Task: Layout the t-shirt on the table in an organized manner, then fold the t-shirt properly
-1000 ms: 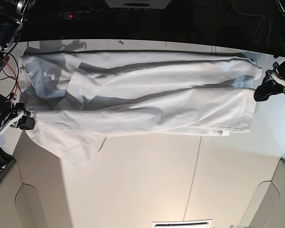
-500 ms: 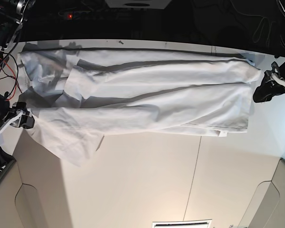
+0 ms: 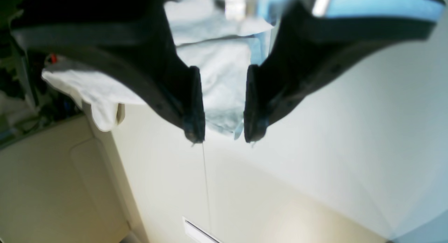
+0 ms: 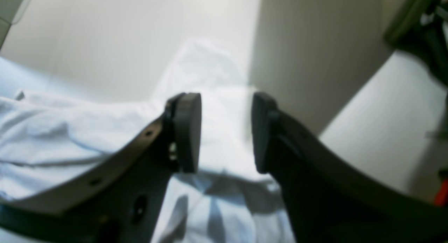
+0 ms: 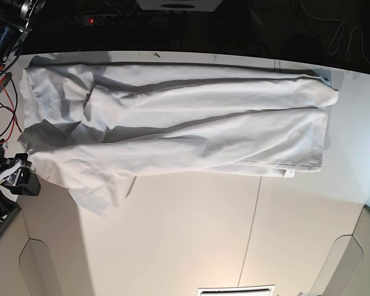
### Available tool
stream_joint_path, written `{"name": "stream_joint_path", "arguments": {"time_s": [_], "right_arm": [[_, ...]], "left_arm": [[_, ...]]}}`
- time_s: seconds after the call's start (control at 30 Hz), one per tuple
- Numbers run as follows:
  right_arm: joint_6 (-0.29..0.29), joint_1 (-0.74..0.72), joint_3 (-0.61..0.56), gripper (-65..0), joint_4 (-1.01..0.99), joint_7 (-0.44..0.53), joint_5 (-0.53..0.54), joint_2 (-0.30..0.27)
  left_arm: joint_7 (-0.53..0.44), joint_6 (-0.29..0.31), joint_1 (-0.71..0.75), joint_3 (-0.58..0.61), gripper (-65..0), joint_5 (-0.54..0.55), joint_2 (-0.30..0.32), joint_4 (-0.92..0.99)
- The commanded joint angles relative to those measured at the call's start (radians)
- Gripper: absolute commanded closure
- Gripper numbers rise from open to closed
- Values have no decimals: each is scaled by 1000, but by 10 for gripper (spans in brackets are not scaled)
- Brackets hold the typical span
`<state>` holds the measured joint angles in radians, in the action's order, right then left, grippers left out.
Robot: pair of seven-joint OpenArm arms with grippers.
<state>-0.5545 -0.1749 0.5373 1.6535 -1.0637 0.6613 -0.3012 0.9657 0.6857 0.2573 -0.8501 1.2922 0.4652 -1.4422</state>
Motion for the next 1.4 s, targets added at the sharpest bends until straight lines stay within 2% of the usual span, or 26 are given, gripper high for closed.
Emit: {"name": "stream_joint_path", "arguments": {"time_s": [0.0, 0.07, 0.13, 0.3, 0.47, 0.57, 0.77, 0.87, 0.97, 1.1, 1.23, 1.27, 1.3, 1.37], "right_arm": [[-3, -19, 6, -227, 18, 41, 13, -11], [-2, -19, 6, -145, 16, 86, -32, 6], [14, -19, 5, 0, 4, 123, -95, 33], [34, -15, 1, 0, -102, 106, -123, 84], [43, -6, 6, 0, -183, 62, -165, 88], [111, 21, 7, 0, -183, 64, -210, 87], [151, 114, 7, 0, -183, 95, -232, 89], [208, 156, 8, 0, -183, 150, -281, 92], [238, 173, 10, 0, -183, 177, -288, 92], [232, 163, 11, 0, -178, 171, -219, 92], [160, 150, 11, 0, -105, 141, -120, 103], [151, 148, 11, 0, -72, 144, -114, 110], [146, 146, 11, 0, -36, 152, -115, 117], [146, 132, 11, 0, 21, 178, -124, 122]], "left_arm": [[-14, 12, -5, -5, -228, 28, 22, -18], [-15, 12, -5, -2, -228, 28, 22, -18], [-15, 12, -5, -1, -228, 29, 22, -18], [-15, 12, -6, -1, -228, 50, 16, -18], [-15, 12, -5, 0, -228, 48, 14, -18], [-15, 12, -5, 0, -228, 42, 14, -18], [-15, 12, -6, 0, -228, 42, 14, -18], [-15, 12, -5, 0, -228, 42, 14, -18], [-15, 12, -5, 0, -228, 42, 14, -18], [-15, 12, -5, 0, -228, 43, 14, -18], [-15, 12, -5, 0, -228, 42, 14, -18], [-15, 12, -5, 0, -217, 42, 14, -18], [-14, 12, -5, 0, -172, 39, 14, -18], [-15, 12, -6, 9, -10, 10, 14, -18]]}}
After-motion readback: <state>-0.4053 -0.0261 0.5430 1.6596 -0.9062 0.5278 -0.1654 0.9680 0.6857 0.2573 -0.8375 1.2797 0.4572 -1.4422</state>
